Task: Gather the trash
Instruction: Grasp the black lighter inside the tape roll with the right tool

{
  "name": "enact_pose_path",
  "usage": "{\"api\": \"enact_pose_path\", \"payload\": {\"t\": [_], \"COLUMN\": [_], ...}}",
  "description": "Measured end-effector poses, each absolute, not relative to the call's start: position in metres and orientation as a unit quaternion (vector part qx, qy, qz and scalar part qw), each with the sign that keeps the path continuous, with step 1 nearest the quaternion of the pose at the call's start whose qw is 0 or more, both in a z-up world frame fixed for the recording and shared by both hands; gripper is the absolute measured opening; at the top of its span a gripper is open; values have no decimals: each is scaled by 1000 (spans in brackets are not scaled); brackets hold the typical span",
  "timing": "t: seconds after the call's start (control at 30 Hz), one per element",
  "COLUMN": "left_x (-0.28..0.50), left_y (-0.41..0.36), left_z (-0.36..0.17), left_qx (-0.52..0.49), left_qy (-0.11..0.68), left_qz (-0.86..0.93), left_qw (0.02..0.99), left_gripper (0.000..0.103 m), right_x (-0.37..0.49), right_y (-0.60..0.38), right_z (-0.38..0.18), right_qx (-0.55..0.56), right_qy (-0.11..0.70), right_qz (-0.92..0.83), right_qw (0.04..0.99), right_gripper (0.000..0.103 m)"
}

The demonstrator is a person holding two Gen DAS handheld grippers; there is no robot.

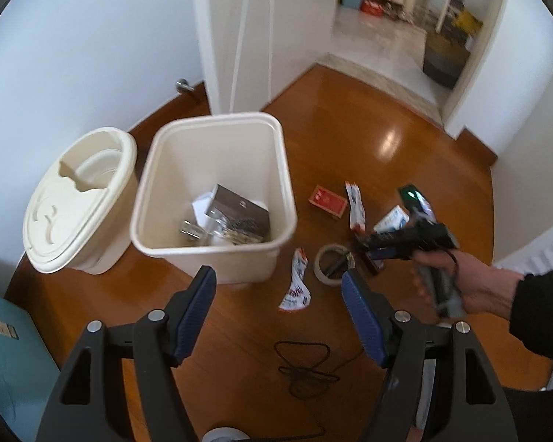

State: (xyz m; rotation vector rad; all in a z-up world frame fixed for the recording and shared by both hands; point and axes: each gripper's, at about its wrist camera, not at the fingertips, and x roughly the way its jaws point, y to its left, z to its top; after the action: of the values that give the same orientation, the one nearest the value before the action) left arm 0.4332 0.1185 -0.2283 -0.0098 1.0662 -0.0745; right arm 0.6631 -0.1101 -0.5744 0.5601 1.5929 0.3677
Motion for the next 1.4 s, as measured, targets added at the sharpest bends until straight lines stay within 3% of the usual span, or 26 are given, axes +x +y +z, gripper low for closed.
{"api": "enact_pose_path", "payload": {"t": [0.17,0.37,0.47,0.5,0.77,1.07,1.37,1.4], "left_x": [438,438,437,436,454,511,559,561], "left_y": [105,101,98,98,57,-41,-53,-52], "left_z": [-247,-257,-267,-270,-339,-472,-551,-554], "left_qx": [0,9,15,14,29,116,110,116], "left_qy": [531,536,546,550,585,577,651,653], "left_qz": [-47,-47,-44,-43,-46,-105,-106,-103], "left_qw": [846,843,836,834,809,802,744,742], "left_gripper": [70,70,70,70,71,71,71,67], "right_x": [665,666,667,668,660,636,603,601], "right_y": [-103,-107,-104,-101,-105,-226,-297,-300], "right_z": [-627,-657,-665,-667,-648,-578,-598,-600], "right_qx": [345,354,347,348,338,385,423,424], "right_qy": [712,709,697,693,658,547,555,557], "right_qz": [116,77,62,70,130,148,117,115], "right_qw": [601,605,625,628,660,728,707,705], "right_gripper": [56,50,34,13,12,12,12,12]}}
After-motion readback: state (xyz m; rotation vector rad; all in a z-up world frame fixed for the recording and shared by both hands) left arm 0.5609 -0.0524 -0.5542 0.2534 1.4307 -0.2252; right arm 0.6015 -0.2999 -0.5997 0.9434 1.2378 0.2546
